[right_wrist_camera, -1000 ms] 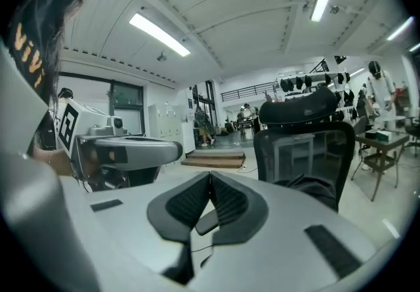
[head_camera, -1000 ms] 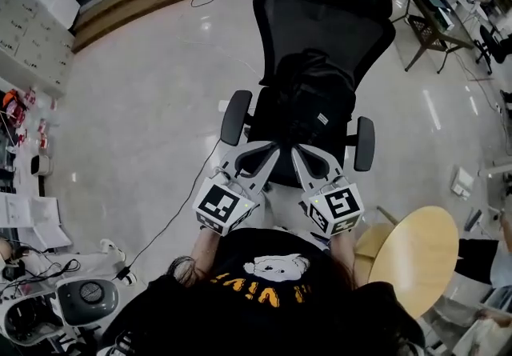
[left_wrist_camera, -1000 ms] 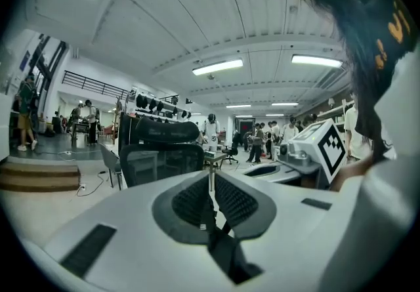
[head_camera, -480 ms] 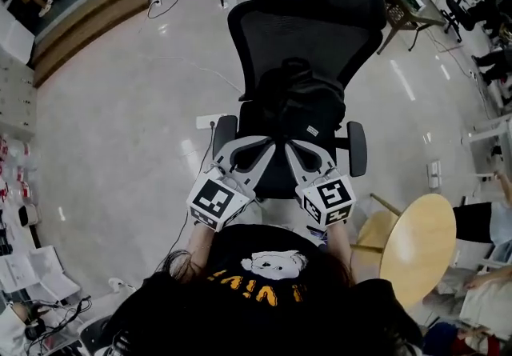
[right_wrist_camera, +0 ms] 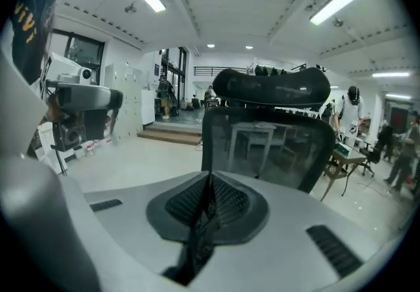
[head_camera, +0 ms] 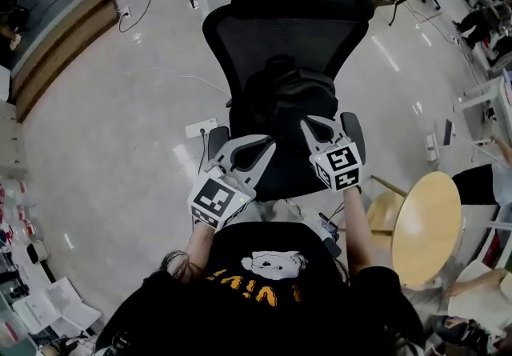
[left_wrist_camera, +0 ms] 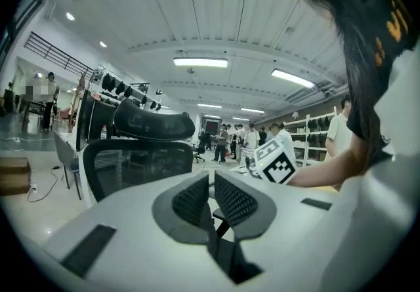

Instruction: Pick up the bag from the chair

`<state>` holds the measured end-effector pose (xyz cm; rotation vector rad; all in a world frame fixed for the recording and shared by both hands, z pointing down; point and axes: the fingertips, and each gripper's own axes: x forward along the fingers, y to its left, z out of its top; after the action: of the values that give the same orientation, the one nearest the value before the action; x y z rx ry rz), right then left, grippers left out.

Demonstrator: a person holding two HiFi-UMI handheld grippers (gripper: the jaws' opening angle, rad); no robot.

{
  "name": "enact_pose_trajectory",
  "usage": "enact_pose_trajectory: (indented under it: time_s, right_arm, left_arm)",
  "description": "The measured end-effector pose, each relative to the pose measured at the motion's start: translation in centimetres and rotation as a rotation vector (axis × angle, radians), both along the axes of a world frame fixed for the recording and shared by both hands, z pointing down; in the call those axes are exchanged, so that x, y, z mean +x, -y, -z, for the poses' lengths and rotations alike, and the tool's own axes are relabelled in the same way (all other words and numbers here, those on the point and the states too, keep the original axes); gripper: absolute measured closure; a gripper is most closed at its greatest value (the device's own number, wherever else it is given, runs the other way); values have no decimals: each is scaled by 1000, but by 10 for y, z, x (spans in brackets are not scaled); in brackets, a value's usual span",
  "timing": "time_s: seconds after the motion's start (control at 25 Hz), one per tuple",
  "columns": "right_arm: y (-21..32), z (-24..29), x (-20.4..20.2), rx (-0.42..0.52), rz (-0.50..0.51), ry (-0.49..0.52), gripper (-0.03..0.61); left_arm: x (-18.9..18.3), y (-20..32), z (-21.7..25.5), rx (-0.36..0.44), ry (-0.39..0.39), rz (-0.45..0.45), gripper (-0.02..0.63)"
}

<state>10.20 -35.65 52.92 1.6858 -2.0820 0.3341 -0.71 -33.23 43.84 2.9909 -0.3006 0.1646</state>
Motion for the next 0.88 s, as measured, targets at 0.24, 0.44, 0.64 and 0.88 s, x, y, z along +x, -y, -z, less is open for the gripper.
enact_pose_trajectory:
  time_s: [0.24,0.44,0.64,0.88]
  right_arm:
    - [33,-46,75,-134,-3,-31,405]
    - [47,-97,144,-307,-6,-85,285]
    - [57,-131,188,-420,8,-107,258]
    - [72,-172,201,-491,72,-81,250]
  left_arm:
    - [21,14,-6,-12,10,-14,583]
    - [35,25,-12,-23,39,35,583]
    - [52,37,-9,-34,63,88,583]
    - [68,47,-18,-38,107,159,583]
